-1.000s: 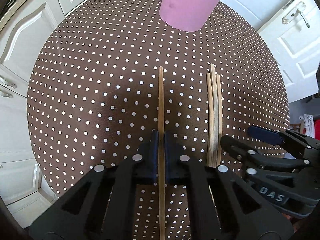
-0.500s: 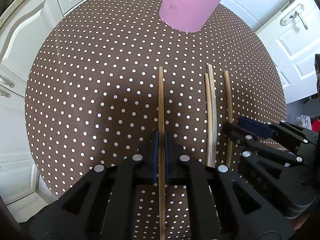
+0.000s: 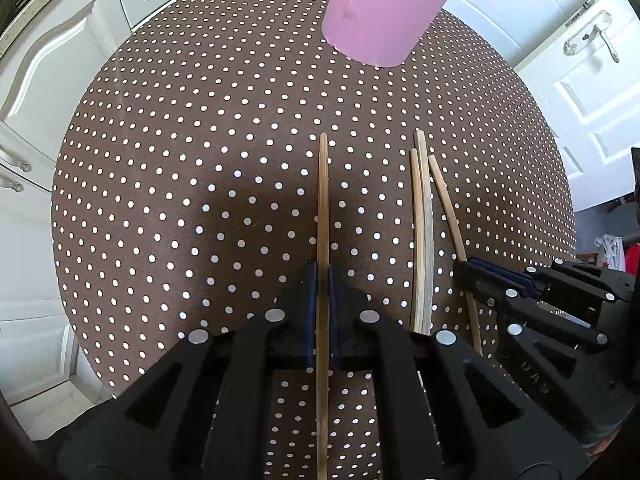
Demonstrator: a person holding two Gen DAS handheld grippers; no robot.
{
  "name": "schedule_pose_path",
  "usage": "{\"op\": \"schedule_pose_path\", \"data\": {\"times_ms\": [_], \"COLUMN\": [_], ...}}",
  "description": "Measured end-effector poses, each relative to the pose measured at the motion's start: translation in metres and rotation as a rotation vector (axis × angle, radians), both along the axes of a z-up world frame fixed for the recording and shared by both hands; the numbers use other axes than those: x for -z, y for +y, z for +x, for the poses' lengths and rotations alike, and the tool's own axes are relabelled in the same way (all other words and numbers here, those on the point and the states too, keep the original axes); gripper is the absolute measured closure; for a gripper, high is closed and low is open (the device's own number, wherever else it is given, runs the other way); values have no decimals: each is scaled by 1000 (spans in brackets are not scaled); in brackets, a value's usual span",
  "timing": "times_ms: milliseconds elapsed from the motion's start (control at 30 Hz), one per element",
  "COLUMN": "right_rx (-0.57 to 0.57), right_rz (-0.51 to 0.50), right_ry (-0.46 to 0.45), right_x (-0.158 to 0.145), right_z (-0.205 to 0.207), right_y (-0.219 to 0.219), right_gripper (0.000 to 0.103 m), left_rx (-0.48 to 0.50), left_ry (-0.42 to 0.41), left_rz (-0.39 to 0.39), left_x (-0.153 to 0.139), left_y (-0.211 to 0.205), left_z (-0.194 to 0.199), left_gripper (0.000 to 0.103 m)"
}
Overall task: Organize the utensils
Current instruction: 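Grasp one chopstick with the right gripper while the left gripper holds its chopstick, then lift both held chopsticks upright and carry them over the pink cup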
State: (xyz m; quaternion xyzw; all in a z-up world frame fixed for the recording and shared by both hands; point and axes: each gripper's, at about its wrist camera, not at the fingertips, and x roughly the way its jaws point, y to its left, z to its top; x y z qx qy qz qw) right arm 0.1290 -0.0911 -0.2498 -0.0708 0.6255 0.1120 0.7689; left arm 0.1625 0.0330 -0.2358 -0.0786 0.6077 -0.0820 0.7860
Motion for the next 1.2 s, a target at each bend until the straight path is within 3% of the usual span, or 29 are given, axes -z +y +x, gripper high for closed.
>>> {"op": "schedule_pose_path", "data": {"times_ms": [267, 467, 600, 1200], "right_rx": [22, 71, 103, 170], "right_rz": [31, 100, 131, 242], "right_ry": [-2, -83, -139, -444], "right_x": [-2, -32, -52, -132], "right_z": [4, 13, 16, 16], "right_y": [-4, -20, -31, -49], "right_gripper": [98, 98, 98, 98], "left_rx": [23, -33, -95, -101], "left_ry": [-20, -19, -14, -235], "left_rz": [49, 35, -17, 6], "left_x": [1, -4, -11, -93], "left_y": [-15, -13, -6, -12], "left_z": [2, 6, 10, 19], "left_gripper": [97, 97, 97, 97]}}
